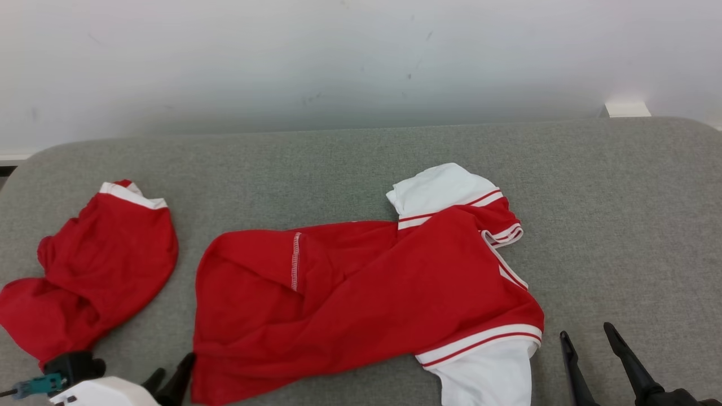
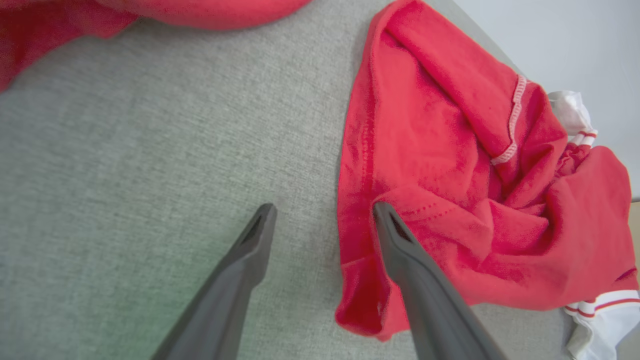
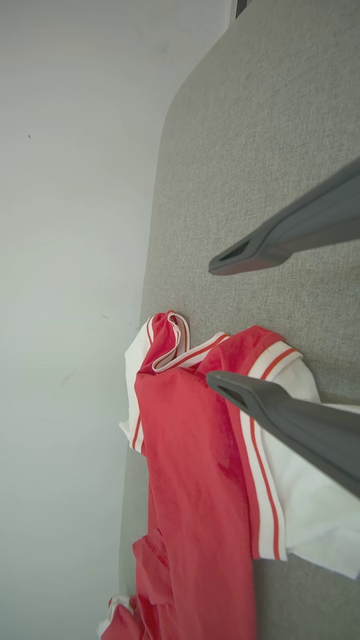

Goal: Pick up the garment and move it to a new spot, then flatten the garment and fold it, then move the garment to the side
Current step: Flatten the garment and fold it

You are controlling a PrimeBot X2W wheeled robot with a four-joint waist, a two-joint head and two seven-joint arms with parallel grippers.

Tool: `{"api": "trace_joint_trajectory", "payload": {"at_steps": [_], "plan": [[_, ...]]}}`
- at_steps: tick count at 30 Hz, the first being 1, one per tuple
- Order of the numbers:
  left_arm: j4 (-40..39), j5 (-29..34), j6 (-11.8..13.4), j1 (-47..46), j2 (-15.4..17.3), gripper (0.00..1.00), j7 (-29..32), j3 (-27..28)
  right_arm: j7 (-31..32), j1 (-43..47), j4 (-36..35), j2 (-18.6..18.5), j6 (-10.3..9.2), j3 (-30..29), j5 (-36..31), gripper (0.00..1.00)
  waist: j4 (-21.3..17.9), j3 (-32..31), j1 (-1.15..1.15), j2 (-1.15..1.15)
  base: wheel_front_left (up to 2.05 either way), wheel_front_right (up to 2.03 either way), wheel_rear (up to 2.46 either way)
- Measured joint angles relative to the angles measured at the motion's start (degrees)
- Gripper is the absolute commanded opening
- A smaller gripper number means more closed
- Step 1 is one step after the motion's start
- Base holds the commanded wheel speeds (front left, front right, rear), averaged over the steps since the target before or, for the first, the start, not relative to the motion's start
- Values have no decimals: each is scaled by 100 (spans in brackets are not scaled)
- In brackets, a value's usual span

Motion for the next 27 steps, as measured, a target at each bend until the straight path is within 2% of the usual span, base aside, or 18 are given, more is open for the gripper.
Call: {"api": "trace_joint_trajectory", "payload": {"at_steps": [6,12,23,27], "plan": [[-285,172,144,332,141,100,-410,102,0,5,-8,-4,0,-65,0,100,22,-14,0,0,0,0,0],[-882,234,204,691,168,100,-452,-30,0,12,-21,15,0,-49,-1,100,120,9,0,0,0,0,0],[-766,538,292,684,85,100,-430,-327,0,-35,2,-30,0,24,-1,100,74,21,0,0,0,0,0],[-951,654,397,758,205,100,-554,-307,0,-31,3,-55,0,15,0,100,-3,-21,0,0,0,0,0]]}}
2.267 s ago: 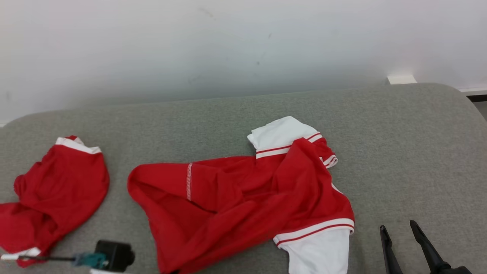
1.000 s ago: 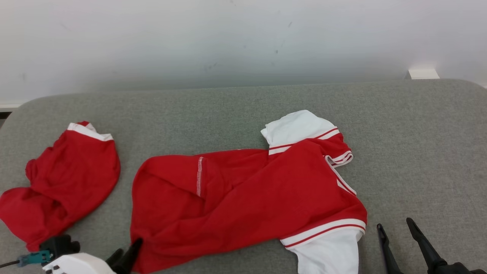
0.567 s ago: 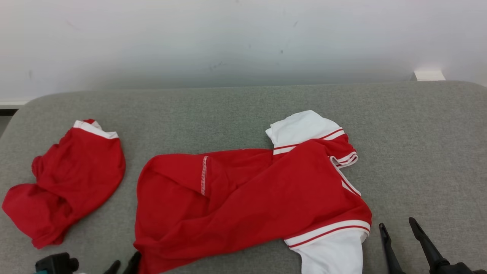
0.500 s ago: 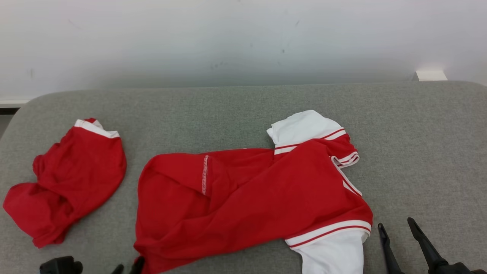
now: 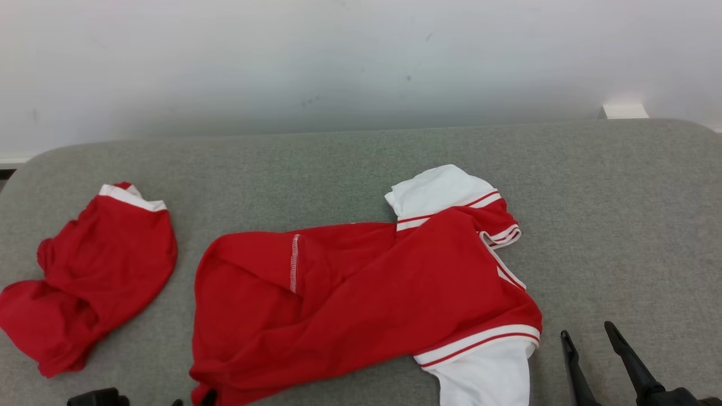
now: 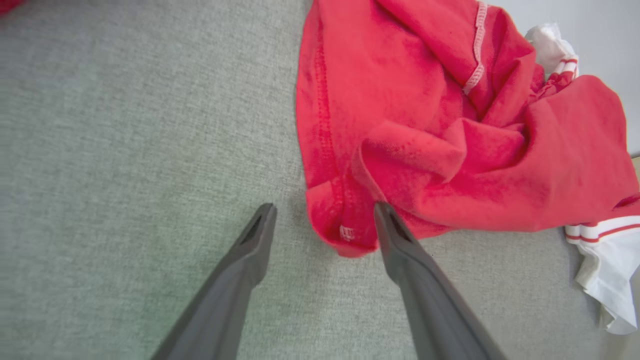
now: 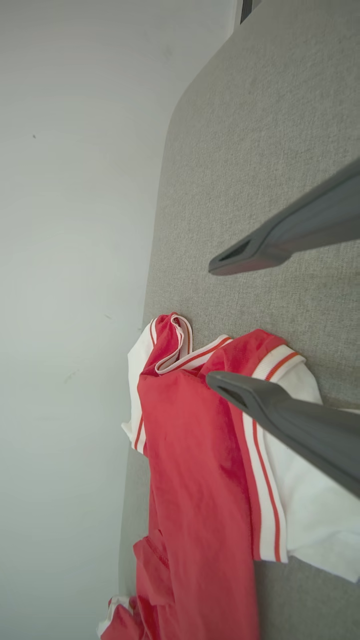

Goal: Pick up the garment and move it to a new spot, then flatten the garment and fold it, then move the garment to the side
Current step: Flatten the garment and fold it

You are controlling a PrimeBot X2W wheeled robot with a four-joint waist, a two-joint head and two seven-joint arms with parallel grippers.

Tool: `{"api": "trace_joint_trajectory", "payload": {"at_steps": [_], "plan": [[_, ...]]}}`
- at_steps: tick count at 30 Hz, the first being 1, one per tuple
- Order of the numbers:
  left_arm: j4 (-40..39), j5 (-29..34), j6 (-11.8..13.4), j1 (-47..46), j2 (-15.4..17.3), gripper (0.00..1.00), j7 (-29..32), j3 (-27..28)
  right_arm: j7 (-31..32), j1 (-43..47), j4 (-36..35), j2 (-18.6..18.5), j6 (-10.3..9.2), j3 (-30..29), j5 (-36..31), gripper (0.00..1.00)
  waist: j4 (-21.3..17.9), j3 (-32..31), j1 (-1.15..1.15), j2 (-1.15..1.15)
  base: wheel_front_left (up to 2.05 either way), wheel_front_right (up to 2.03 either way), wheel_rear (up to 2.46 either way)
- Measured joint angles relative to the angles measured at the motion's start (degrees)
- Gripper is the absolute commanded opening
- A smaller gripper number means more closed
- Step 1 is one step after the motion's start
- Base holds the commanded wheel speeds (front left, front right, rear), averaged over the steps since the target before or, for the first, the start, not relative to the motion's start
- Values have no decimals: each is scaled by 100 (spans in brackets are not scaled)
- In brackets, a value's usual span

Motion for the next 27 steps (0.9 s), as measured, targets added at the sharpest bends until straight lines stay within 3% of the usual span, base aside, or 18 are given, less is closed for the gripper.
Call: {"api": "trace_joint_trajectory", "payload": {"at_steps": [5,13,26,27], "plan": [[-515,119,339,271,240,100,-87,73,0,52,5,-15,0,-19,2,100,-73,-81,0,0,0,0,0],[-1074,358,536,358,423,100,159,-153,0,79,4,-16,0,5,1,100,-64,-131,0,0,0,0,0],[-187,641,346,-152,154,100,255,-444,0,41,-9,-4,0,63,0,100,-153,57,0,0,0,0,0],[-136,638,346,-158,142,81,258,-446,0,40,-9,-4,0,60,0,100,-165,64,0,0,0,0,0]]}}
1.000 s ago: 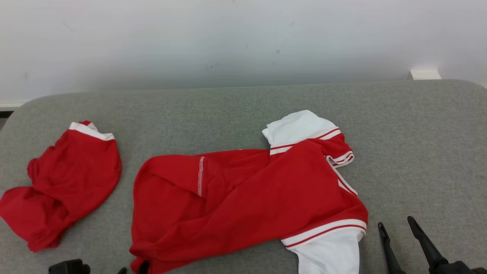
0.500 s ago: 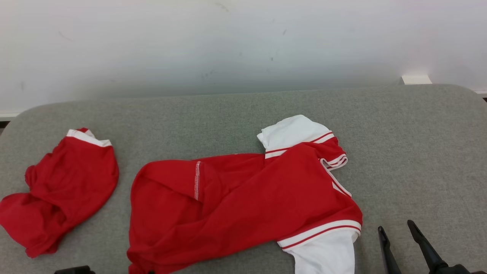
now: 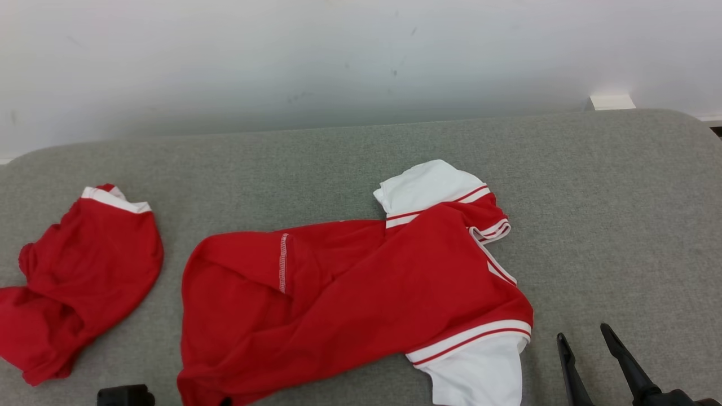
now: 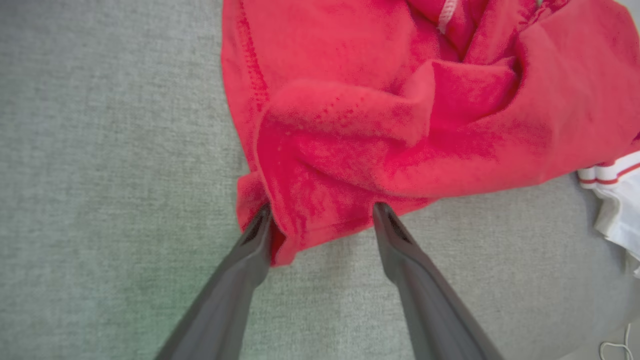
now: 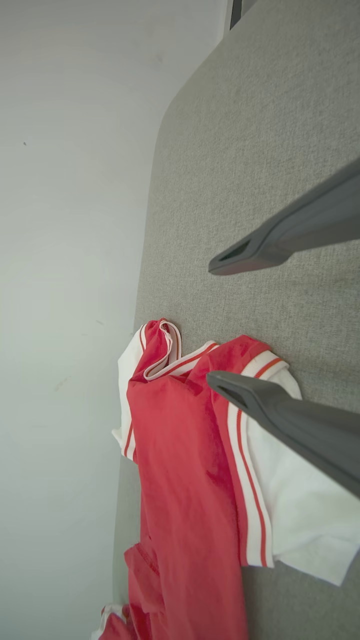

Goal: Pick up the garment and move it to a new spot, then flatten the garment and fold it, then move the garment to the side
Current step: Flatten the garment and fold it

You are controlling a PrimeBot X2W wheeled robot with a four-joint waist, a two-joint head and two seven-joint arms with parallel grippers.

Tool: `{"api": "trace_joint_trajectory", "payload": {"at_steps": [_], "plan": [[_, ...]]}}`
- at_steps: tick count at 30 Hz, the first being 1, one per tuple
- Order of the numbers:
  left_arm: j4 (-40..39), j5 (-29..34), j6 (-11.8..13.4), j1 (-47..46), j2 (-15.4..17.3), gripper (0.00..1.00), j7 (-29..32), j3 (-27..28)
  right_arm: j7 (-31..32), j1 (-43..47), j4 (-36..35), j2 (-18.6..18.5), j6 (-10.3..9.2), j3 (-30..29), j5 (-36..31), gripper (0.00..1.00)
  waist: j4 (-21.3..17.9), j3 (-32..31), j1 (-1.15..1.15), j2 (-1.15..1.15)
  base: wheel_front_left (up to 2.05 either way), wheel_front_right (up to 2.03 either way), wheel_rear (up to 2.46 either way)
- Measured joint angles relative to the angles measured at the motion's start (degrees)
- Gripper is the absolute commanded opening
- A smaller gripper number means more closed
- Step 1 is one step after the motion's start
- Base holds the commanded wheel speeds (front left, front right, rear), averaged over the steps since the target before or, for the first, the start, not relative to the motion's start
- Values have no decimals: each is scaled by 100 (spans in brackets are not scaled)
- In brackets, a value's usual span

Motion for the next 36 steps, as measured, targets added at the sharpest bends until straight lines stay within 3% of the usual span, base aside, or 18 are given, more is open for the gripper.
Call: {"api": "trace_joint_trajectory", "payload": {"at_steps": [2,10,15,18,23,24,25,28,32,36], "plan": [[79,-14,-24,-25,-38,3,0,7,0,-3,0,2,0,-4,0,100,-19,8,0,0,0,0,0],[-120,-436,-254,102,-33,0,-3,213,0,14,3,13,0,-96,0,100,82,-17,0,0,0,0,0],[-736,-1009,-509,452,374,0,322,428,0,15,-8,16,0,-140,-1,100,219,-18,0,0,0,0,0],[-802,-1154,-514,650,664,0,624,432,0,14,-13,16,0,-142,-1,100,285,11,0,0,0,0,0],[-458,-1419,-604,650,593,0,746,470,0,7,22,29,0,-75,-1,100,330,43,0,0,0,0,0],[-359,-1404,-604,623,545,43,669,486,0,2,32,31,0,-66,-1,100,327,46,0,0,0,0,0],[-259,-1378,-601,598,503,100,587,521,0,-1,43,32,0,-54,-1,100,317,48,0,0,0,0,0],[-82,-1306,-537,537,335,100,172,681,0,1,57,21,0,-102,9,100,277,41,0,0,0,0,0],[8,-869,-116,560,339,100,-465,835,0,41,-27,0,0,-437,25,100,227,-21,0,0,0,0,0],[-424,-521,168,591,258,100,-1129,1099,0,187,-203,-59,0,-920,42,100,221,-102,0,0,0,0,0]]}}
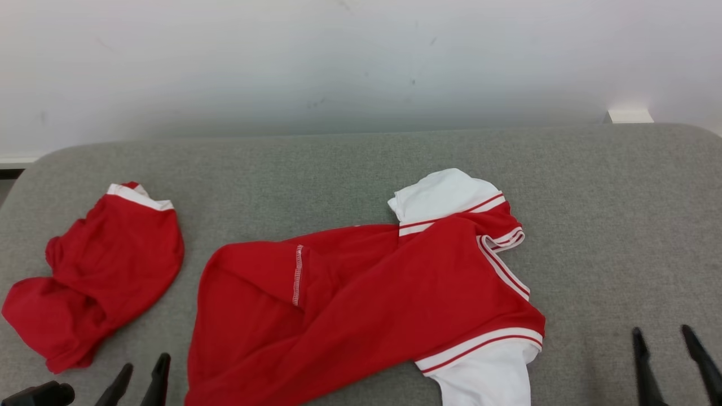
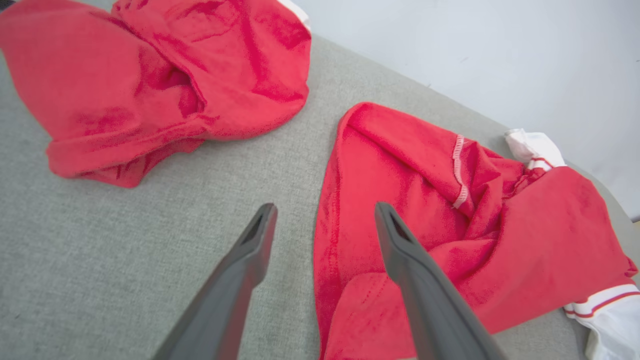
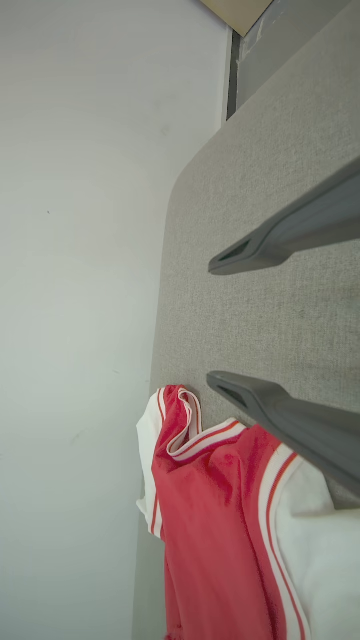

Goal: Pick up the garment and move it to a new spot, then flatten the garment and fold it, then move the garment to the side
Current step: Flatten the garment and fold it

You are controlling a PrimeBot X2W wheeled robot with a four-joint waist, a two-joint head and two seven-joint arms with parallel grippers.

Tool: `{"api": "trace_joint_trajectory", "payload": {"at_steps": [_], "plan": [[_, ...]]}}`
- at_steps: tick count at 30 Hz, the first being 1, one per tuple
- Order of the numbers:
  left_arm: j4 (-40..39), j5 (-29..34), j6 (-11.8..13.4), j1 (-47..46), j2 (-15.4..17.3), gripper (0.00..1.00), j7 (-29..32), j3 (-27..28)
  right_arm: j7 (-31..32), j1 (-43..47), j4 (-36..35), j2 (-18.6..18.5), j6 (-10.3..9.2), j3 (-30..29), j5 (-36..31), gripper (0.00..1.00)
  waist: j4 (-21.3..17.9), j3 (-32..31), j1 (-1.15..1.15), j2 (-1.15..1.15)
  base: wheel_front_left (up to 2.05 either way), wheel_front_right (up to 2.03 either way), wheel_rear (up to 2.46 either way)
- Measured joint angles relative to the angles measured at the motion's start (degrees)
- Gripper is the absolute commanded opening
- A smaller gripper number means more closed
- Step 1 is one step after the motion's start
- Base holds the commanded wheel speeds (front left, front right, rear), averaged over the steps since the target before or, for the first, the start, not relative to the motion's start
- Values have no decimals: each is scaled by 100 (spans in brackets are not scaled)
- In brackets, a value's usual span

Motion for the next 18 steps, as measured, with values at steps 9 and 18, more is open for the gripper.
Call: {"api": "trace_joint_trajectory", "payload": {"at_steps": [9,18], "plan": [[-300,1248,16,-174,-546,100,-270,73,0,87,-211,-181,0,-479,-1,100,32,-231,0,0,0,0,0],[361,3437,-757,-213,-2035,100,-279,349,0,120,-170,-54,0,-170,-40,100,6,-487,0,0,0,0,0]]}}
